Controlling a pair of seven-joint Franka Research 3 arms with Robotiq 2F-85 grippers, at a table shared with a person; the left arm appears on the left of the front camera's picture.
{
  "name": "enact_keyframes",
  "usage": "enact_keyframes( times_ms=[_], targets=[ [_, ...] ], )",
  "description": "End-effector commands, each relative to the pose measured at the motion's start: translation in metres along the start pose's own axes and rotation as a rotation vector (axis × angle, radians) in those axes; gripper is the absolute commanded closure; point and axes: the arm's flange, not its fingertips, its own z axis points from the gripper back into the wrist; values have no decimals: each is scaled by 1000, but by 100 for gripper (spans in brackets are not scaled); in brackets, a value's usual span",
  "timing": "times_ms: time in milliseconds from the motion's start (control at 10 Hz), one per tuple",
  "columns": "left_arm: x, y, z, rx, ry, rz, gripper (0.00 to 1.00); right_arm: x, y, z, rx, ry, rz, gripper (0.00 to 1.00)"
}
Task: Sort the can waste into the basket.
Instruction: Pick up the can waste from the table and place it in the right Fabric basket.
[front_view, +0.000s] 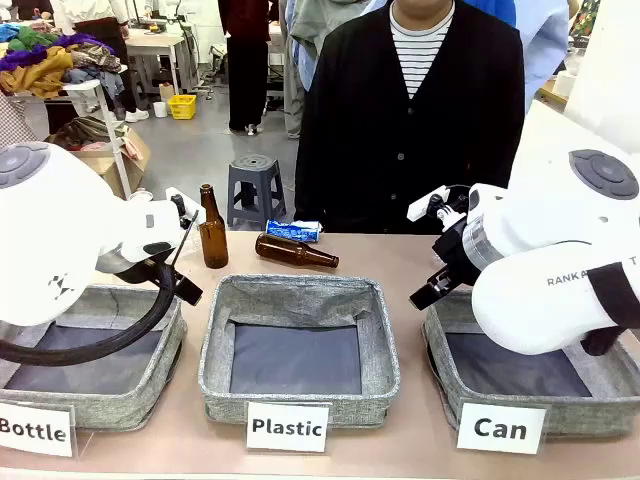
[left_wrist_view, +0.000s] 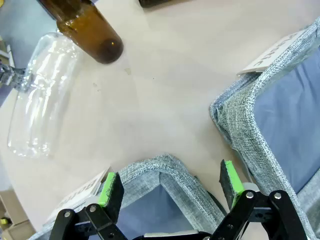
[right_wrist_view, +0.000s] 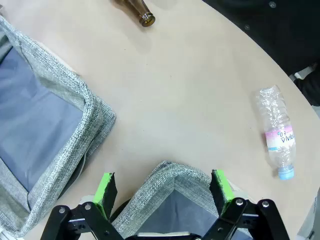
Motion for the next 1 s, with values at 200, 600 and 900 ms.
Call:
enact_keyframes(
  times_ms=[200,600,900],
  targets=[
    [0,0,0,0,0,0,0,0,0,0,0,0,0,0],
    [0,0,0,0,0,0,0,0,0,0,0,0,0,0],
    [0,0,0,0,0,0,0,0,0,0,0,0,0,0]
  ],
)
